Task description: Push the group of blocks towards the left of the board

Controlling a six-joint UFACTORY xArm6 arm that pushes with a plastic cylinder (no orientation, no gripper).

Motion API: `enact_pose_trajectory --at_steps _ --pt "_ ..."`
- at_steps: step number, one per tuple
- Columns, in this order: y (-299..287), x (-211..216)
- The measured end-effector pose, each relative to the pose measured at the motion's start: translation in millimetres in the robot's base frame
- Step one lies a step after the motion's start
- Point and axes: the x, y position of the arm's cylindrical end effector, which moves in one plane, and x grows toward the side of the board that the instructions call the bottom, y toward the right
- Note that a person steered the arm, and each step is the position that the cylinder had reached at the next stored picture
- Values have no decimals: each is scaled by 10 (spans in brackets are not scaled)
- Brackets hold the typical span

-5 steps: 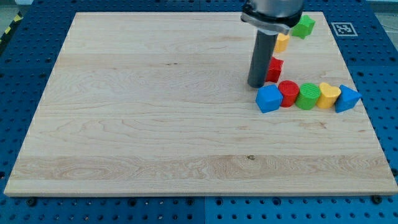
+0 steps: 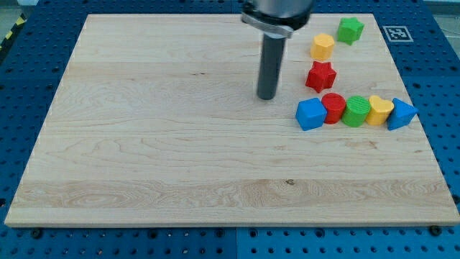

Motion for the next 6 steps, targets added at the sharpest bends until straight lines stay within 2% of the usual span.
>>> enact_pose_trajectory --at_steps 1,2,3,4,5,6 --pt "-103 315" --pt "62 932" --pt "741 1206" --pt "1837 1183" --pt "2943 921" --pt "3018 778"
